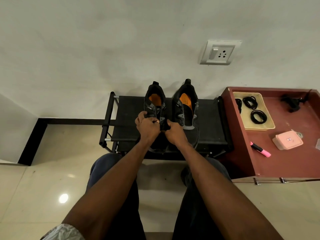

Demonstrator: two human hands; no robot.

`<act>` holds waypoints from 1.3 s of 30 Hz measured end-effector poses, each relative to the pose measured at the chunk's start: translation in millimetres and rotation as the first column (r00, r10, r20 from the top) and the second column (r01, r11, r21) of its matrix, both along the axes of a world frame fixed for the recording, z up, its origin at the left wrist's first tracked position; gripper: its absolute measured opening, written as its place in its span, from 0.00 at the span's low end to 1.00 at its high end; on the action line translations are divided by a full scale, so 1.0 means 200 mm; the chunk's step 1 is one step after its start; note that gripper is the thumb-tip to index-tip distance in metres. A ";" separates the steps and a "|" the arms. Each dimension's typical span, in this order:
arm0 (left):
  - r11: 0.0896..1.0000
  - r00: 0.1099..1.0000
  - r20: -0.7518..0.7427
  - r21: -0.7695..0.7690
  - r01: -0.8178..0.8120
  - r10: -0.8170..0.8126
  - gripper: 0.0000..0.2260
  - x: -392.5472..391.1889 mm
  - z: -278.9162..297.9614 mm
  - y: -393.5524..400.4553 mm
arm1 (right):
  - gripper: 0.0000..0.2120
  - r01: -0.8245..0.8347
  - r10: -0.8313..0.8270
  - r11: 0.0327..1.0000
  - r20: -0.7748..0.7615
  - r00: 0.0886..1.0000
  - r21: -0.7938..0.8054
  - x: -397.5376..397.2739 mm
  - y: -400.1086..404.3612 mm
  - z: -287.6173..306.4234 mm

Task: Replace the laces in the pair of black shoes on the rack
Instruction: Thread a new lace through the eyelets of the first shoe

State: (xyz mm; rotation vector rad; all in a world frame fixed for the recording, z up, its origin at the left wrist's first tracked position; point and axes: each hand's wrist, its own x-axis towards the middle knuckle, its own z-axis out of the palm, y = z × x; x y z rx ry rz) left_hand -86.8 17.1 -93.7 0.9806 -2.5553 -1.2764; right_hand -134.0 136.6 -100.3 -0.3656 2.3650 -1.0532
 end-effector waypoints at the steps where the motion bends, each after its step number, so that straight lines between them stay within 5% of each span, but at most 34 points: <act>1: 0.997 1.000 0.014 0.072 -0.021 0.021 0.07 -0.01 0.02 0.00 | 0.24 -0.004 0.004 1.000 -0.002 1.000 -0.013 0.00 0.01 0.00; 5: 0.929 0.988 0.057 0.337 -0.152 0.141 0.08 -0.02 0.12 0.00 | 0.23 -0.006 0.007 0.999 0.012 1.000 -0.052 0.01 0.01 0.01; 8: 0.936 0.984 0.087 0.305 -0.176 0.157 0.06 -0.03 0.09 -0.01 | 0.21 -0.021 0.021 1.000 -0.010 1.000 -0.021 0.01 0.01 0.03; 12: 0.961 0.985 0.103 0.228 -0.156 0.135 0.19 -0.04 0.06 0.02 | 0.20 -0.029 0.029 0.999 -0.030 0.999 0.014 0.01 0.01 0.04; 15: 0.957 0.987 0.124 0.259 -0.130 0.101 0.09 -0.03 0.11 0.02 | 0.19 -0.030 0.031 0.999 -0.034 0.999 0.019 0.01 0.00 0.03; 18: 0.913 0.977 0.186 0.372 -0.167 0.103 0.15 -0.06 0.13 0.00 | 0.20 -0.030 0.031 0.999 -0.022 0.999 0.015 0.01 0.01 0.03; 21: 0.809 0.971 0.145 0.537 -0.239 0.191 0.32 -0.04 0.09 -0.05 | 0.23 -0.043 0.043 0.999 -0.014 0.999 0.003 0.01 0.00 0.03; 26: 0.811 0.977 0.087 0.546 -0.211 0.196 0.33 -0.03 0.02 -0.04 | 0.23 -0.040 0.041 0.999 -0.027 0.999 0.008 0.00 0.00 0.02; 32: 0.957 0.990 0.118 0.289 0.036 -0.073 0.13 0.01 0.04 -0.01 | 0.21 -0.035 0.035 0.999 -0.025 0.999 0.024 0.01 0.00 0.04; 36: 0.916 0.863 0.314 0.206 0.345 -0.396 0.23 0.05 0.12 -0.06 | 0.27 -0.083 0.083 0.995 0.003 0.997 0.063 0.01 0.00 0.04; 39: 0.869 0.833 0.252 0.187 0.458 -0.493 0.39 0.10 0.16 -0.16 | 0.26 -0.054 0.055 0.998 0.075 0.996 -0.012 0.00 0.03 0.07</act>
